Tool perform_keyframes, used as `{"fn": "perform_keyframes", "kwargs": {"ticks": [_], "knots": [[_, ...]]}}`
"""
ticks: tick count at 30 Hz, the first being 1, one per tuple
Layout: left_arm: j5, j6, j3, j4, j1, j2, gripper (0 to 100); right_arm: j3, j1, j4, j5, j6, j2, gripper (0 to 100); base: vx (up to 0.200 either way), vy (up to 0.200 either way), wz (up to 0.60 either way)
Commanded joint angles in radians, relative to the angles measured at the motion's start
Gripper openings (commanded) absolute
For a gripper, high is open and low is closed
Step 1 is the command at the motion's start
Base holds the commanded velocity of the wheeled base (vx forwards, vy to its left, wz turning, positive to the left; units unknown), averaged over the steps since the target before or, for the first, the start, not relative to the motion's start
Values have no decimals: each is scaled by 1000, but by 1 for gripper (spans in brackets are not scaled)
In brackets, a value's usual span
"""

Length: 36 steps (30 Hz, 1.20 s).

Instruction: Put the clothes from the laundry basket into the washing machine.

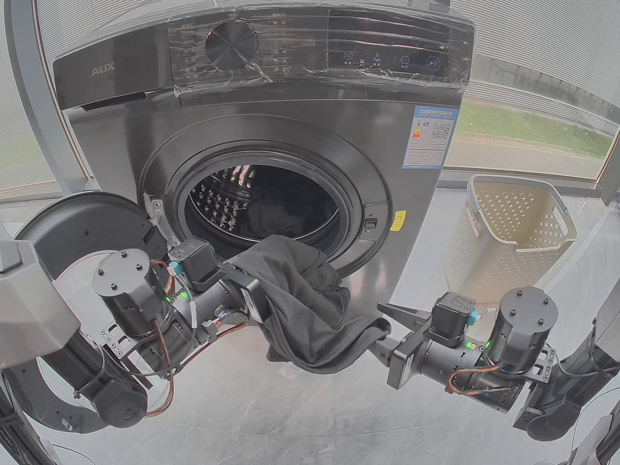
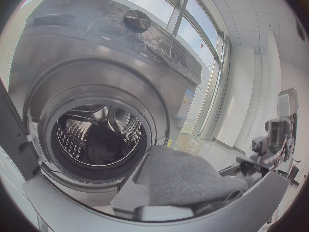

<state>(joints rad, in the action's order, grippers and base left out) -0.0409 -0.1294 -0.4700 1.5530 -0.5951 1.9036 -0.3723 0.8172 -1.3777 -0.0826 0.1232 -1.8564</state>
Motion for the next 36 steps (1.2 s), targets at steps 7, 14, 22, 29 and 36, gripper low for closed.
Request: {"fn": "perform_keyframes", "kwargs": {"ticks": [7, 14, 22, 29, 36], "knots": [[-10, -108, 162, 2, 9, -232, 0, 148, -64, -23, -17, 7, 2, 100, 0, 0, 0], [-2, -99, 218, 2, 6, -245, 0, 116, -171, -104, -134, 4, -23, 100, 0, 0, 0], [-13, -96, 234, 2, 58, -245, 0, 122, -240, -98, -161, 23, -49, 100, 0, 0, 0], [3, -1, 252, 1, 49, -210, 0, 122, -217, -98, -161, 27, -52, 100, 0, 0, 0], [4, 54, 284, 1, 95, -179, 0, 121, -214, -101, -158, 29, -73, 100, 0, 0, 0]]}}
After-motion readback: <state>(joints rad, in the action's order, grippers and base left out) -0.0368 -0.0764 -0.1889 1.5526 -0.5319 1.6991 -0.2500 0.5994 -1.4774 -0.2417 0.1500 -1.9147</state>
